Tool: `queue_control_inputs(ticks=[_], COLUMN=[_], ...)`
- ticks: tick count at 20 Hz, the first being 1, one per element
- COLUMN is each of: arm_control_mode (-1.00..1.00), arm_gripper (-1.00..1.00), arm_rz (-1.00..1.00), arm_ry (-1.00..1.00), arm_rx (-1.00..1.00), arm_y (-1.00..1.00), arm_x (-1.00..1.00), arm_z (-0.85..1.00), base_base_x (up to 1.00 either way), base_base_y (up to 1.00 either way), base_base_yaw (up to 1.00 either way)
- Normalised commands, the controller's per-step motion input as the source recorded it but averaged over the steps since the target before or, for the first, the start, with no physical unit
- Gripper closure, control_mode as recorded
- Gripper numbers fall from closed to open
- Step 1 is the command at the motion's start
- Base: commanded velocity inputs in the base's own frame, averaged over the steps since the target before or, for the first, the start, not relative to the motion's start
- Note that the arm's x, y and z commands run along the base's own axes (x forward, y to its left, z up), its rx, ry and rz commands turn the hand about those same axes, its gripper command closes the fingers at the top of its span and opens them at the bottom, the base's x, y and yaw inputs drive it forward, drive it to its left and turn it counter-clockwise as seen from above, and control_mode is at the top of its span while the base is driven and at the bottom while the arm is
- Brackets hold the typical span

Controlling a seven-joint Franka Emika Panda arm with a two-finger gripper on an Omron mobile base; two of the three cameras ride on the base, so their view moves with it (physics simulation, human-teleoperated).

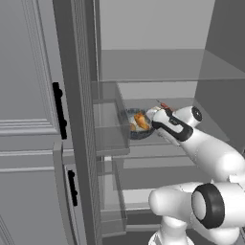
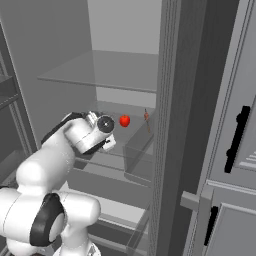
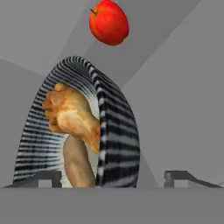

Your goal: Pick the chicken drumstick and sweet potato from their plates and place them in the bowl. Then put the bowl in the fridge.

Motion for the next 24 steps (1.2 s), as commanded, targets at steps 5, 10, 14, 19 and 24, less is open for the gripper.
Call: queue_control_inputs(ticks=[5, 10, 14, 19, 24], arm_control_mode=[-1.00, -1.00, -1.00, -1.00, -1.00], arm_gripper=[-1.00, -1.00, -1.00, -1.00, -1.00], arm_rz=[0.00, 0.00, 0.00, 0.02, 0.02], arm_ry=[-0.32, -0.03, 0.11, 0.21, 0.14], arm_rx=[0.00, -0.02, -0.10, -0.10, -0.08], arm_y=[0.03, 0.02, 0.00, 0.00, -0.21], arm_x=[-0.40, -0.42, -0.82, -0.98, -0.98], arm_z=[0.28, 0.93, 0.97, 0.89, 0.66], base_base_x=[0.00, 0.00, 0.00, 0.00, 0.00], base_base_y=[0.00, 0.00, 0.00, 0.00, 0.00], base_base_yaw=[0.00, 0.00, 0.00, 0.00, 0.00])
